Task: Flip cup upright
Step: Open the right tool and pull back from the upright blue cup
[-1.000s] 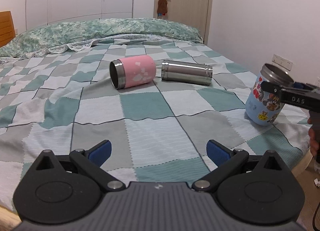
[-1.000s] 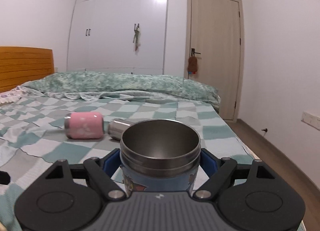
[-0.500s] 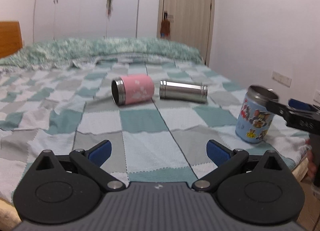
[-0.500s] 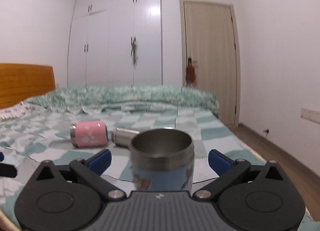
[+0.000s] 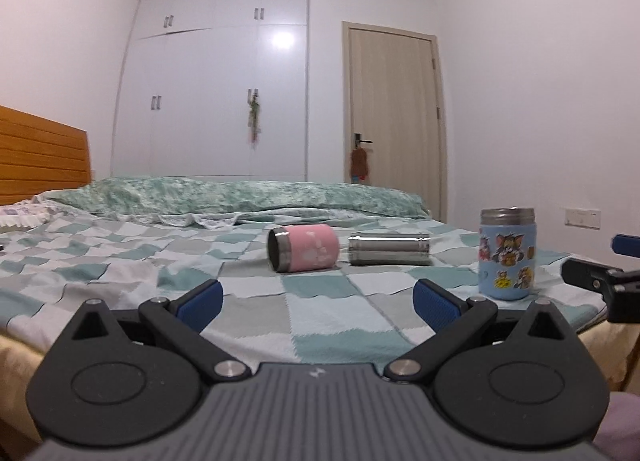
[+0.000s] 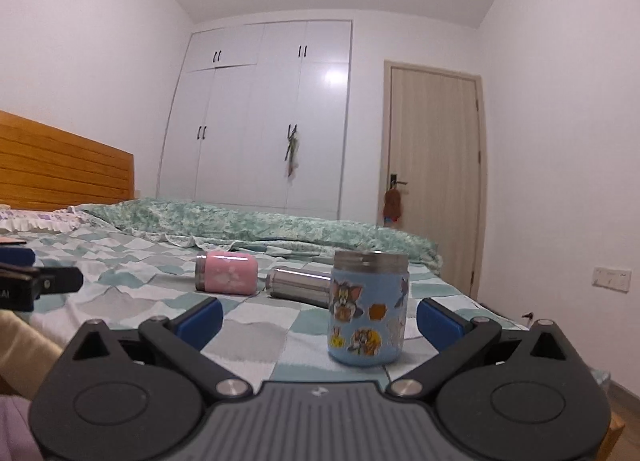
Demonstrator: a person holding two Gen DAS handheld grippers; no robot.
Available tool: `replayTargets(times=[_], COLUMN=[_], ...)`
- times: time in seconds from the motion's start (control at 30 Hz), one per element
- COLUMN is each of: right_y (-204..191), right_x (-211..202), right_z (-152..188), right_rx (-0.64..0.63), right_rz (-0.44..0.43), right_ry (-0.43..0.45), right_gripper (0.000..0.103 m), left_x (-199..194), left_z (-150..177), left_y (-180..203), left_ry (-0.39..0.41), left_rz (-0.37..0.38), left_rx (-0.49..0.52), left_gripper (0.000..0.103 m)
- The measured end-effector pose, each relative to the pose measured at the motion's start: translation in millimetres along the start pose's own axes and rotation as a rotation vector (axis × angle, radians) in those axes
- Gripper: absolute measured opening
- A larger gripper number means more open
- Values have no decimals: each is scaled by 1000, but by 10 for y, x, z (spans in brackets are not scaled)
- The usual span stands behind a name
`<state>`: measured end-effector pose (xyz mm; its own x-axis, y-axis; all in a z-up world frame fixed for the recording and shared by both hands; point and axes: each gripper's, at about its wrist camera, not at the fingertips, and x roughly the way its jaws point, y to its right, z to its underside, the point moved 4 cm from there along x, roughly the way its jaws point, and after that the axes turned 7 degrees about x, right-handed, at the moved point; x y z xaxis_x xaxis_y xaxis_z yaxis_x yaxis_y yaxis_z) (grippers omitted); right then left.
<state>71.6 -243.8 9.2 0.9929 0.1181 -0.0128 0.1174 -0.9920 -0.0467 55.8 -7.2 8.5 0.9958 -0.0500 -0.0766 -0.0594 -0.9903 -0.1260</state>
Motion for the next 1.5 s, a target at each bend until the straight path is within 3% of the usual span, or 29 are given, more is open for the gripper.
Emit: replayTargets(times=[0.3, 1.5], right_y=[-11, -38], right_x=[-118, -124], right_z=[79, 93], right_rx=[13, 0], right_rz=[30, 24], right_ry=[36, 37], right_gripper=[103, 103], left_x=[-58, -72], left_z=[116, 140], left_y=[-121, -113], left_ry=[11, 14], left_rz=[-65, -61], left_rx=[-38, -33], left_gripper=[103, 103])
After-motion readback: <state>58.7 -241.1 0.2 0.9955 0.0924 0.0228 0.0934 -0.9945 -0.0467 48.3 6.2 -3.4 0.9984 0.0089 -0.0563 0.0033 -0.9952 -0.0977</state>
